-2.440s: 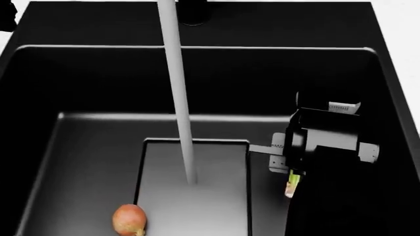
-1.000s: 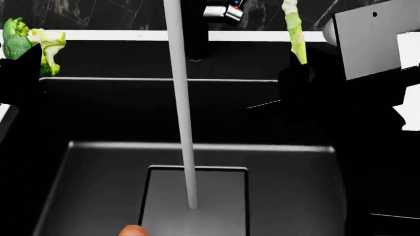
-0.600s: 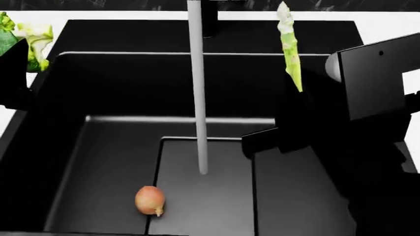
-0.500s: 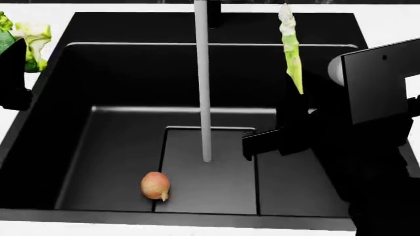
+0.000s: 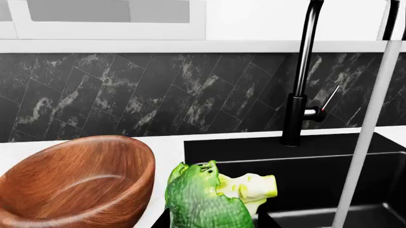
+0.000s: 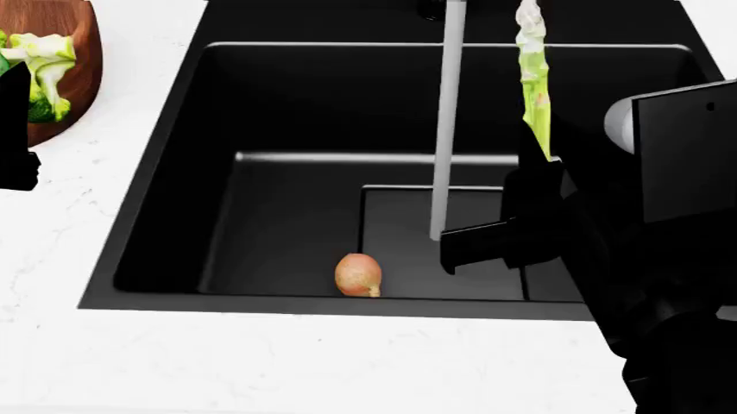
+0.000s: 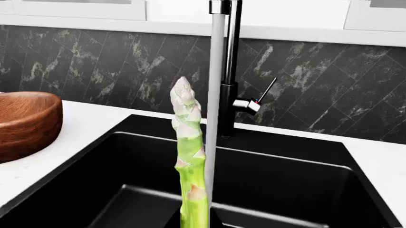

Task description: Pick the broccolis and asparaguss from the sink and place them in one bowl. Place the onion in the other bowl. Then turn off the sink faucet.

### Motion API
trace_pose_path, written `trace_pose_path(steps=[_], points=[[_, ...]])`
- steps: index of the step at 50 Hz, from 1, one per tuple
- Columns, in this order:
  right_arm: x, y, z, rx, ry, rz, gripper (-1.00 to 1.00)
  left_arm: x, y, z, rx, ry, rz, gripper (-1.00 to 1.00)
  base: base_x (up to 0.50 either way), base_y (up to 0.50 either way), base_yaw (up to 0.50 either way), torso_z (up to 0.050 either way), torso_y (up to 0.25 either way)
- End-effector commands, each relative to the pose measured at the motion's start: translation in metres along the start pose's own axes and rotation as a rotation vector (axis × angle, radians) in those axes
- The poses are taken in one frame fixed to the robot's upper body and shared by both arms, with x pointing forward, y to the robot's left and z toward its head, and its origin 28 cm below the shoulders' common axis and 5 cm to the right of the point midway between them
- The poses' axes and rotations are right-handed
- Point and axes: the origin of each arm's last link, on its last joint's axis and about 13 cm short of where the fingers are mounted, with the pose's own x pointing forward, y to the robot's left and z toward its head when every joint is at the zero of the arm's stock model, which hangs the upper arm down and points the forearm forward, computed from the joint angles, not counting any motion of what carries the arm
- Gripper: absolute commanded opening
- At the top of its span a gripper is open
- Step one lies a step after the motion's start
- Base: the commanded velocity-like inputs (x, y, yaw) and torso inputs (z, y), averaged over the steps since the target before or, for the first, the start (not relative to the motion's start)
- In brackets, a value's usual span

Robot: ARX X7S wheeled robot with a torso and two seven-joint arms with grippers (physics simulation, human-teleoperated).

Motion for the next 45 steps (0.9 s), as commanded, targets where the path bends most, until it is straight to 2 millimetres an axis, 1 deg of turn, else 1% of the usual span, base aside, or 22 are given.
trace_pose_path(steps=[1,6,8,14,20,25,34,35,36,42,45], points=[[-0.0009,0.0011,-0.0048,0.007,0.005,-0.003,-1.00,0.0003,0.0009,0.0032,-0.024,-0.025,-0.001,-1.00,0.00,0.50,0.00,0.000,0.000],[-0.0010,0.0006,-0.0020,-0.021,0.013,-0.004,-1.00,-0.0028,0.0008,0.0012,-0.025,-0.022,-0.002,-1.00,0.00,0.50,0.00,0.000,0.000],[-0.0005,-0.0002,-0.0016,-0.021,0.009,-0.007,-1.00,-0.0036,0.0023,0.0037,-0.027,-0.026,0.002,-1.00,0.00,0.50,0.00,0.000,0.000],[0.0010,-0.0008,-0.0064,-0.022,0.018,-0.015,-1.00,-0.0041,0.0027,0.0032,-0.027,-0.025,0.007,-1.00,0.00,0.50,0.00,0.000,0.000],[0.0012,-0.0019,-0.0038,-0.029,0.012,-0.020,-1.00,-0.0034,0.0030,0.0026,-0.033,-0.024,0.008,-1.00,0.00,0.50,0.00,0.000,0.000],[0.0025,-0.0018,-0.0066,-0.040,0.018,-0.024,-1.00,-0.0036,0.0064,0.0039,-0.034,-0.026,0.015,-1.00,0.00,0.50,0.00,0.000,0.000],[0.0042,-0.0023,-0.0076,-0.050,0.013,-0.030,-1.00,-0.0014,0.0061,-0.0016,-0.044,-0.018,0.013,-1.00,0.01,0.50,0.00,0.000,0.000],[0.0044,-0.0012,-0.0069,-0.100,0.006,-0.013,-1.00,-0.0010,0.0065,-0.0014,-0.045,-0.018,0.013,-1.00,0.06,0.50,0.00,0.000,0.000],[0.0050,0.0003,-0.0074,-0.116,0.016,-0.017,-1.00,-0.0007,0.0067,-0.0013,-0.045,-0.018,0.013,-1.00,0.11,0.50,0.00,0.000,0.000],[0.0032,-0.0026,-0.0079,-0.075,-0.019,-0.045,-1.00,0.0004,0.0044,-0.0013,-0.047,-0.017,0.006,-1.00,0.19,0.50,0.00,0.000,0.000],[0.0019,-0.0013,-0.0101,-0.110,-0.002,-0.048,-1.00,0.0009,0.0036,-0.0024,-0.048,-0.016,0.005,-1.00,0.32,0.50,0.00,0.000,0.000]])
